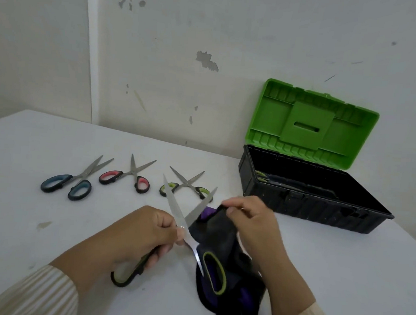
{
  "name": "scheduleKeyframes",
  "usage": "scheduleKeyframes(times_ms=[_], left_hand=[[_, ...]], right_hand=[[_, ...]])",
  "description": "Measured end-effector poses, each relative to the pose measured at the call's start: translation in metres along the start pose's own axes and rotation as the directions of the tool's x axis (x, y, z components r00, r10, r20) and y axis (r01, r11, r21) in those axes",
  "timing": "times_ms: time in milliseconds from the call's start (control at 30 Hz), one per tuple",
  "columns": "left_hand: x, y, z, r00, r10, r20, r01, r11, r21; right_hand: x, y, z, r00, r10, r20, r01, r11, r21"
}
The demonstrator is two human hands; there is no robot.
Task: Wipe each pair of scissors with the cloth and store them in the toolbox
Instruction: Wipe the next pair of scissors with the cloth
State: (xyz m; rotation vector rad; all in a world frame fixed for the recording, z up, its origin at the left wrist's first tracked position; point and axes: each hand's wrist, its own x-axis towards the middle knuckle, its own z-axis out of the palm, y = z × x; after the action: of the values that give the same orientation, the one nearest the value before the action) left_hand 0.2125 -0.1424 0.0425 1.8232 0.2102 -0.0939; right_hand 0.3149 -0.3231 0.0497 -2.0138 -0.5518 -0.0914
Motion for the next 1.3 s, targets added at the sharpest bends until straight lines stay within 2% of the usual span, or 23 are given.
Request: scheduleKeyframes(times_ms=[67, 133, 200, 300, 400, 500, 533, 600, 700, 800, 867, 933, 1000, 1067, 1100, 1167, 1200, 1300], left_hand=[[0.001, -0.001, -0.004, 0.999, -0.012, -0.041, 0.008, 0.997, -0.076], [0.001, -0.001, -0.005, 0.999, -0.019, -0.051, 0.013, 0.993, -0.121], [0.0, 0.001, -0.007, 0.997, -0.05, -0.058, 0.039, 0.983, -0.178], [0.002, 0.003, -0.018, 0.986, -0.163, -0.04, 0.135, 0.912, -0.388], [0.004, 0.0, -0.035, 0.975, -0.222, -0.005, 0.164, 0.735, -0.658], [0.01, -0.004, -0.032, 0.988, -0.153, -0.021, 0.056, 0.478, -0.876], [0.013, -0.003, -0.024, 0.991, -0.128, -0.047, 0.014, 0.441, -0.897], [0.016, -0.003, 0.001, 0.99, -0.108, -0.09, -0.019, 0.528, -0.849], [0.016, -0.004, 0.026, 0.99, -0.063, -0.124, -0.046, 0.693, -0.719], [0.018, -0.01, 0.024, 0.978, -0.074, -0.197, -0.076, 0.748, -0.66], [0.019, -0.009, 0.02, 0.967, -0.076, -0.244, -0.103, 0.758, -0.644], [0.019, -0.007, 0.015, 0.946, -0.088, -0.313, -0.139, 0.762, -0.632], [0.019, -0.005, 0.009, 0.92, -0.123, -0.372, -0.159, 0.751, -0.641], [0.017, -0.004, 0.005, 0.909, -0.159, -0.384, -0.137, 0.758, -0.638], [0.015, -0.003, 0.005, 0.918, -0.164, -0.362, -0.103, 0.782, -0.614], [0.012, -0.001, 0.009, 0.955, -0.139, -0.263, -0.034, 0.827, -0.561], [0.01, 0.0, 0.013, 0.972, -0.12, -0.202, -0.009, 0.839, -0.544], [0.008, -0.004, 0.022, 0.994, -0.063, -0.091, 0.015, 0.89, -0.455]], right_hand=[[-0.01, -0.013, 0.006, 0.953, -0.028, 0.301, 0.068, 0.99, -0.126], [-0.015, -0.018, 0.012, 0.878, -0.06, 0.474, 0.186, 0.957, -0.224], [-0.014, -0.017, 0.013, 0.885, -0.053, 0.463, 0.171, 0.961, -0.217], [-0.012, -0.01, 0.01, 0.935, 0.058, 0.351, -0.039, 0.997, -0.062], [-0.01, -0.007, 0.01, 0.948, 0.166, 0.27, -0.193, 0.978, 0.079], [-0.01, -0.008, 0.014, 0.949, 0.221, 0.224, -0.265, 0.945, 0.19], [-0.01, -0.009, 0.015, 0.95, 0.227, 0.213, -0.272, 0.938, 0.214], [-0.012, -0.011, 0.02, 0.965, 0.186, 0.186, -0.22, 0.957, 0.188], [-0.015, -0.014, 0.028, 0.986, 0.023, 0.167, -0.03, 0.999, 0.04], [-0.018, -0.019, 0.032, 0.967, -0.061, 0.248, 0.053, 0.998, 0.04], [-0.019, -0.021, 0.029, 0.939, -0.064, 0.338, 0.035, 0.995, 0.09], [-0.018, -0.015, 0.022, 0.936, -0.026, 0.35, -0.001, 0.997, 0.079], [-0.01, -0.005, 0.014, 0.963, 0.081, 0.259, -0.12, 0.983, 0.141], [0.0, 0.005, 0.005, 0.967, 0.214, 0.138, -0.247, 0.92, 0.304], [0.005, 0.009, -0.001, 0.963, 0.256, 0.079, -0.266, 0.875, 0.404], [0.011, 0.01, -0.013, 0.966, 0.257, -0.027, -0.203, 0.82, 0.536], [0.011, 0.009, -0.017, 0.97, 0.229, -0.085, -0.149, 0.831, 0.536], [0.0, -0.011, -0.017, 0.985, 0.003, -0.17, 0.061, 0.926, 0.372]])
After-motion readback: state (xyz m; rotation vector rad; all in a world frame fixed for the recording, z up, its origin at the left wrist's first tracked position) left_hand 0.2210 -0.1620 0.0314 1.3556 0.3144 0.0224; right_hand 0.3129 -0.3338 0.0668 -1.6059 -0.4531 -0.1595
